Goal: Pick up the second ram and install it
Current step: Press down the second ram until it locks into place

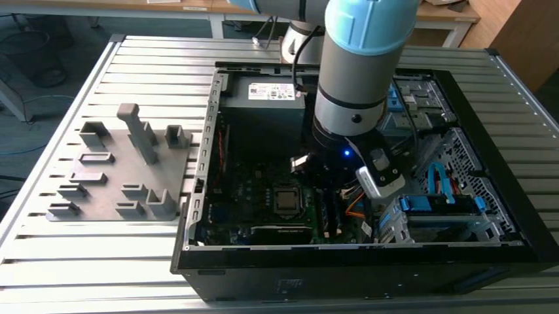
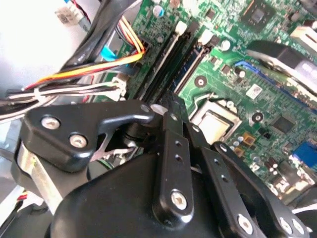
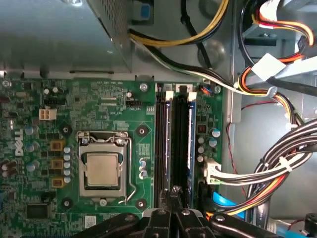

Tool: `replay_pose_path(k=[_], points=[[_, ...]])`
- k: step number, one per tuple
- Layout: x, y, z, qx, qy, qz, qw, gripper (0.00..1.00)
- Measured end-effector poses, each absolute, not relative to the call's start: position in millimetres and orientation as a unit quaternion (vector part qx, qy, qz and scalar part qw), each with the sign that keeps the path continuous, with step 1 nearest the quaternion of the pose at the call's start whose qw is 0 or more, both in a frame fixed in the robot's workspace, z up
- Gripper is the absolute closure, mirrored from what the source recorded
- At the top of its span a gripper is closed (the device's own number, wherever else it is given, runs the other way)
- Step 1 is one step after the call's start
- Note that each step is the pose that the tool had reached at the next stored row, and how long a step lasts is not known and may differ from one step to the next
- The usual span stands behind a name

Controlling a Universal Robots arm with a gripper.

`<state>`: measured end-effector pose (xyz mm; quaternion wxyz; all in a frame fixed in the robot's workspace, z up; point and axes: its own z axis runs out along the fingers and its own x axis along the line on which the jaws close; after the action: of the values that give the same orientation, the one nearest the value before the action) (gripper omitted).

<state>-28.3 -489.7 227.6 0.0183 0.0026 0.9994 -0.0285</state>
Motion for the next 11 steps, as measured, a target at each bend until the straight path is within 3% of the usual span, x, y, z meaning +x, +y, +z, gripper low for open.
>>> replay_pose_path(k=[11], points=[[-28.3,-490.0,218.5,0.002,0.999,-0.032,0.017,0.90]])
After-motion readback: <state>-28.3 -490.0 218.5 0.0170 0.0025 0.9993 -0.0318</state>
